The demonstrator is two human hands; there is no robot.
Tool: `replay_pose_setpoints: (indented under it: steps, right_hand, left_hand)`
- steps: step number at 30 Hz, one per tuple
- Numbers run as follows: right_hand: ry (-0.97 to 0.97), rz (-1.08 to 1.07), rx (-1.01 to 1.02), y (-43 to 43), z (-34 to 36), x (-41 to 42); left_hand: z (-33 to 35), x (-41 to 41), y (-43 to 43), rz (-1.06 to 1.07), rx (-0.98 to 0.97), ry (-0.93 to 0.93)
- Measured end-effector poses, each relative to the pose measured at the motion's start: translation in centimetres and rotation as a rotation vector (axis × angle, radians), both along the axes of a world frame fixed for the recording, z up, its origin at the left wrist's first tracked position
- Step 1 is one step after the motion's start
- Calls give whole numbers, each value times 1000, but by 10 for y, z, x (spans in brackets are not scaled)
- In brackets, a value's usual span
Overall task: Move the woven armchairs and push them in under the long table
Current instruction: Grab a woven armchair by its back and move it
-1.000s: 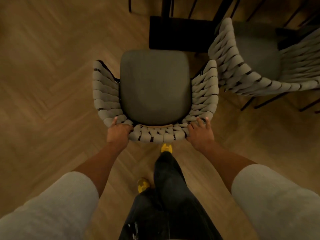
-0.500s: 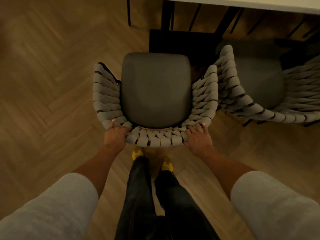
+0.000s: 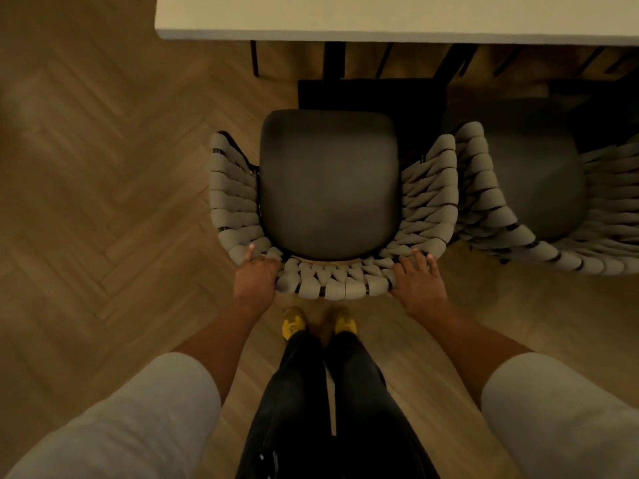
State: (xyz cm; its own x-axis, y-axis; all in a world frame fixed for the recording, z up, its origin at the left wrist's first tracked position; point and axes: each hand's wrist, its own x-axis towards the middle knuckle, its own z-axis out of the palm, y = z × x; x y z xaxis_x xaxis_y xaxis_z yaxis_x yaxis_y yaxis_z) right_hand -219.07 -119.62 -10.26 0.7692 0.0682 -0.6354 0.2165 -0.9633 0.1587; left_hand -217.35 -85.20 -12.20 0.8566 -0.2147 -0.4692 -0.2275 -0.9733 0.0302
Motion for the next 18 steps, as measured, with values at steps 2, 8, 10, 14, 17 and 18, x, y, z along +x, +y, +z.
replay_pose_setpoints:
  steps: [2,8,10,14,17,18]
  right_hand:
    - [5,-3,-4,0,-1,3]
    - [99,-44,85,-7,13,15]
    - [153,-63,120,-8,24,29]
    - [211,-143,247,-4,49,59]
    - [197,-121,288,1,58,74]
    - [205,-113,289,4,59,76]
  left_hand:
    - [-2,6,0,5,18,1]
    - [37,17,-6,2,56,209]
    - [56,24,-3,45,43,294]
    - [94,30,6,96,3,399]
    - [112,25,13,151,-45,358]
    - [115,21,16,173,-45,342]
